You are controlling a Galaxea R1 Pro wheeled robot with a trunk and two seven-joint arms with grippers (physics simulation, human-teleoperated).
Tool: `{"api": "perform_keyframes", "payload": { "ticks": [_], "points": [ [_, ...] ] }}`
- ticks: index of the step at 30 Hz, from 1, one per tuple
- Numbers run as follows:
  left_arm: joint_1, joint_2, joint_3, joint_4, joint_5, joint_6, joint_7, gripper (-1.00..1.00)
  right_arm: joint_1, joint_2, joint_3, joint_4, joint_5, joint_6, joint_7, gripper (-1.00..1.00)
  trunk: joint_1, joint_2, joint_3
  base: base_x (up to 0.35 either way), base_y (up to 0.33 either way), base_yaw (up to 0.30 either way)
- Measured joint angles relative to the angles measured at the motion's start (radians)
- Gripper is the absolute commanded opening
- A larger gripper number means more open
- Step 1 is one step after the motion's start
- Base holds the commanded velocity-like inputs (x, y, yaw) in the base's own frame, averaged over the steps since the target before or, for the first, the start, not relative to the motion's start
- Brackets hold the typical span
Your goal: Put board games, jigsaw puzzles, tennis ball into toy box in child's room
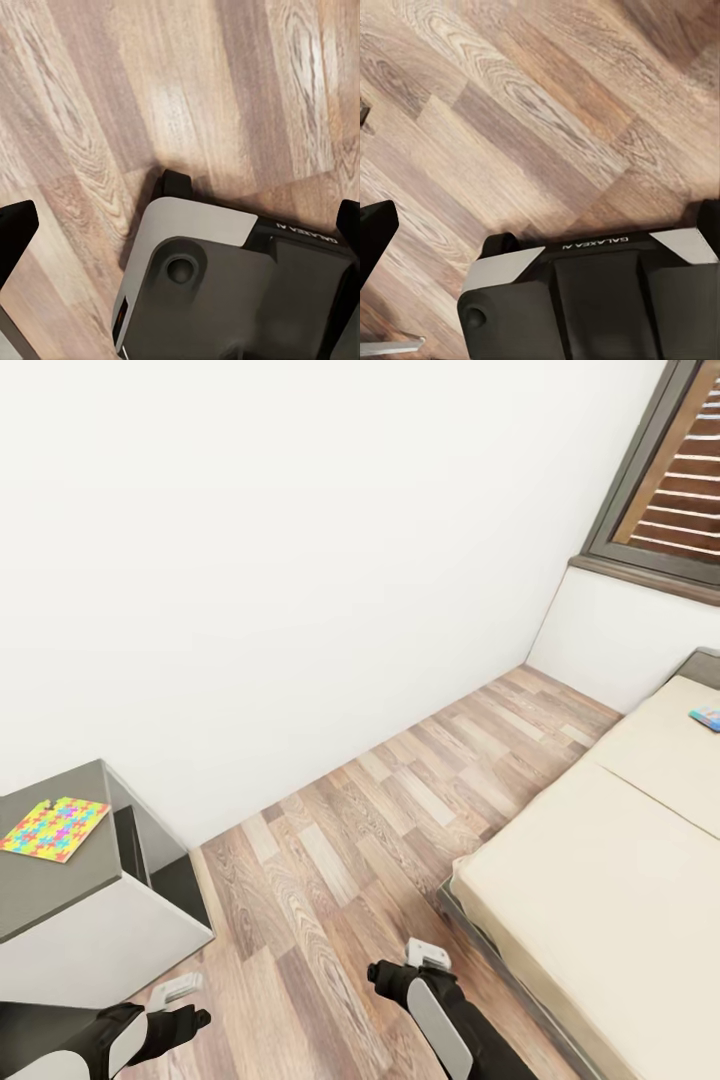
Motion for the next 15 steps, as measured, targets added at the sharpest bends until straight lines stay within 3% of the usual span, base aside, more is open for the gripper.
{"api": "perform_keyframes", "payload": {
  "ticks": [5,10,15],
  "points": [
    [0.0,0.0,0.0,0.0,-0.001,-0.001,0.001,1.0,0.0,0.003,0.047,0.0,0.01,-0.007,-0.002,1.0,0.0,0.0,0.008,-0.003,0.0,0.0],
    [0.0,0.0,0.0,0.0,-0.001,-0.001,0.002,1.0,-0.008,0.007,0.057,-0.012,0.01,0.009,-0.008,1.0,0.0,0.0,0.016,0.0,0.0,0.0],
    [0.0,0.001,0.0,0.0,-0.001,-0.001,0.002,1.0,-0.075,0.019,0.058,-0.098,0.011,0.113,-0.011,1.0,0.0,0.0,0.025,0.0,0.0,0.0]
  ]
}}
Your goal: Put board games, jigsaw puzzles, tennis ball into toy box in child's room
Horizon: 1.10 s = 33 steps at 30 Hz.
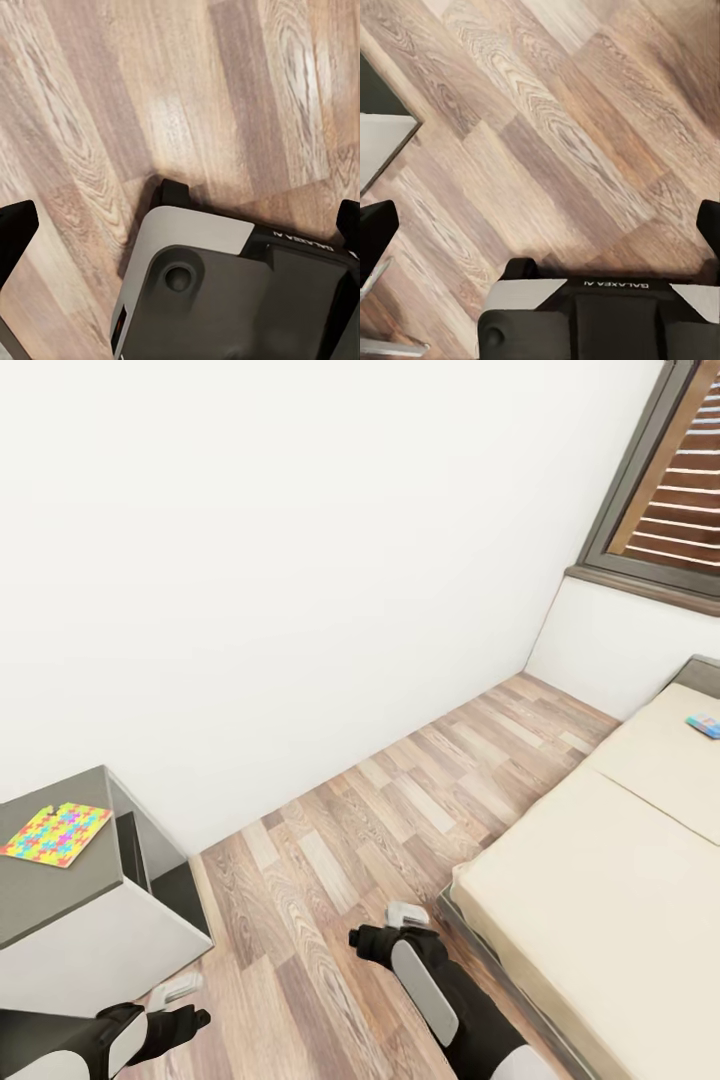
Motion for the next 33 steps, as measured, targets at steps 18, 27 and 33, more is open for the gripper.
{"api": "perform_keyframes", "payload": {
  "ticks": [18,27,33],
  "points": [
    [0.0,-0.002,-0.007,0.001,-0.005,0.0,0.002,1.0,-0.028,0.002,0.011,-0.278,0.001,0.114,-0.08,1.0,0.0,0.0,0.03,0.0,0.0,0.0],
    [0.001,-0.002,-0.011,0.002,-0.007,0.0,0.0,1.0,-0.027,0.006,0.013,-0.279,0.001,0.111,-0.084,1.0,0.0,0.0,0.045,0.0,0.0,0.0],
    [0.001,-0.002,-0.012,0.002,-0.007,0.0,-0.001,1.0,-0.027,0.007,0.012,-0.278,0.001,0.106,-0.083,1.0,0.0,0.0,0.055,0.0,0.0,0.0]
  ]
}}
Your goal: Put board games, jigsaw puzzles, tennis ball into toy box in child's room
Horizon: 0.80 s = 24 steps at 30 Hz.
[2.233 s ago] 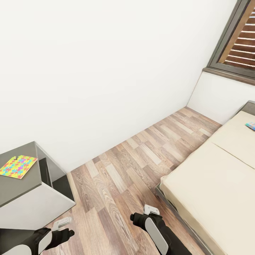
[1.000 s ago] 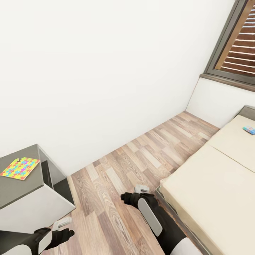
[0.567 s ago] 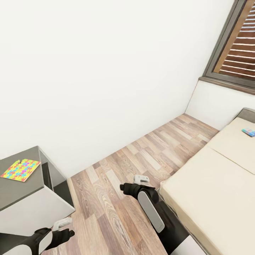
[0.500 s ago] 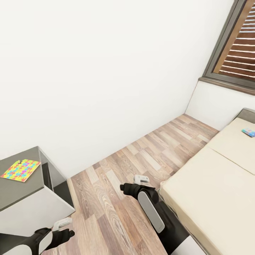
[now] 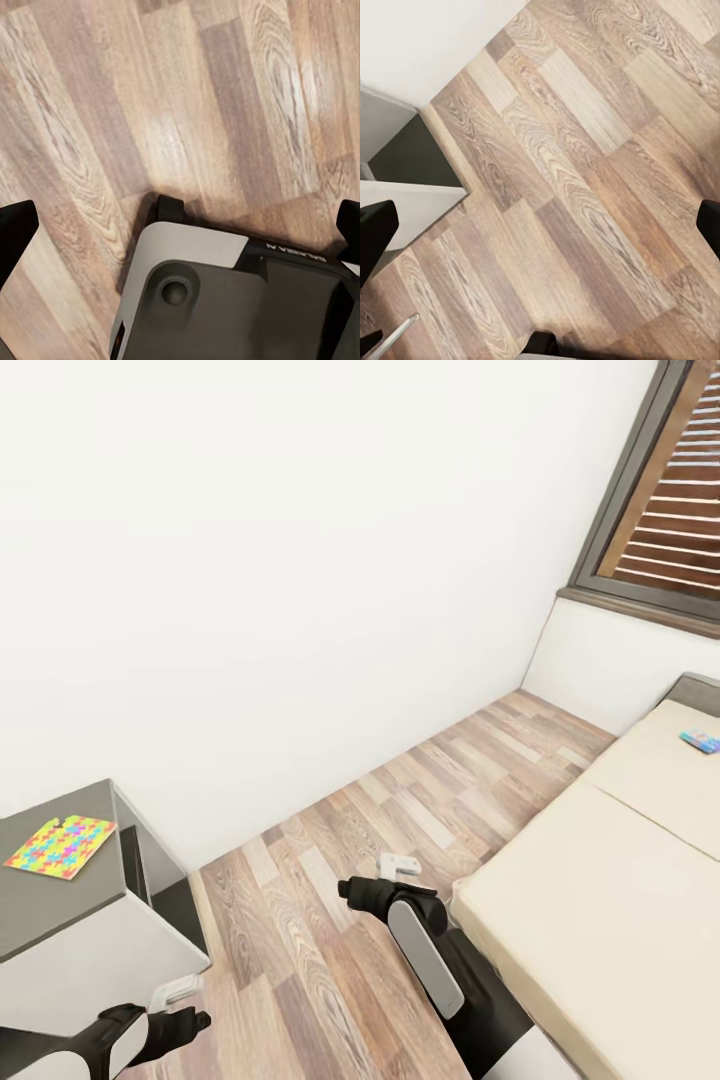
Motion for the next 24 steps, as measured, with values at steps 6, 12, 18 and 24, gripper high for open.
{"api": "perform_keyframes", "payload": {
  "ticks": [6,12,18,24],
  "points": [
    [0.0,-0.001,-0.001,0.0,0.0,0.001,-0.001,1.0,0.0,0.0,-0.001,0.0,0.001,-0.003,0.0,1.0,0.0,0.0,0.01,0.0,0.0,0.0],
    [0.001,-0.005,-0.001,0.003,0.001,0.001,0.0,1.0,0.0,0.001,-0.001,0.001,0.001,-0.003,0.0,1.0,0.0,0.0,0.02,0.0,0.0,0.0],
    [0.001,-0.013,-0.001,0.017,0.0,0.0,0.001,1.0,0.0,0.002,0.0,0.004,0.0,-0.022,0.0,1.0,0.0,0.0,0.03,0.0,0.0,0.0],
    [0.001,-0.015,-0.001,0.019,0.0,0.0,0.001,1.0,0.0,0.002,0.0,0.005,0.0,-0.027,0.0,1.0,0.0,0.0,0.04,0.0,0.0,0.0]
  ]
}}
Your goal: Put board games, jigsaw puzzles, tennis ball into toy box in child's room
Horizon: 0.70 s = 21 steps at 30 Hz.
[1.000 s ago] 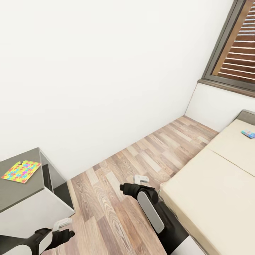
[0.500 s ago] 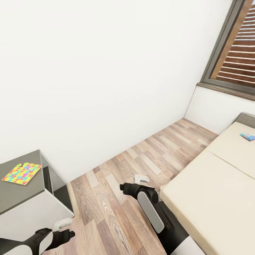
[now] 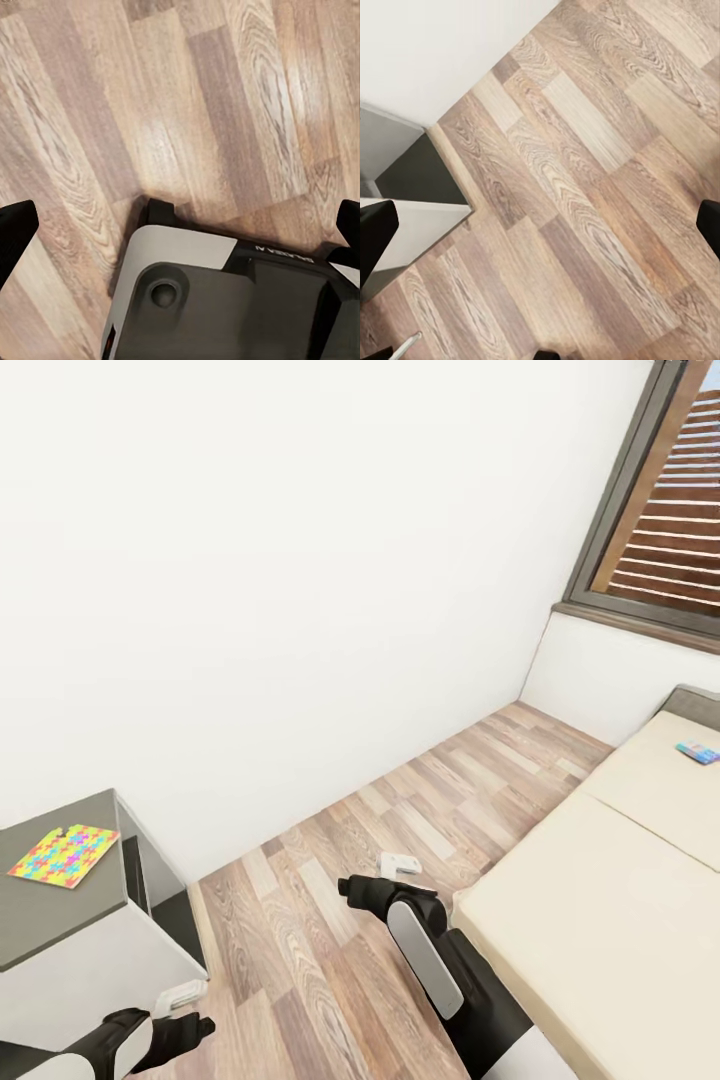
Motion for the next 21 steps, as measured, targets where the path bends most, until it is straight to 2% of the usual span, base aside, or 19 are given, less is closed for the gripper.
{"api": "perform_keyframes", "payload": {
  "ticks": [21],
  "points": [
    [0.0,-0.007,0.0,0.0,-0.002,-0.001,0.001,1.0,0.0,-0.001,0.0,0.003,0.0,-0.004,0.0,1.0,0.0,0.0,0.035,0.0,0.0,0.0]
  ]
}}
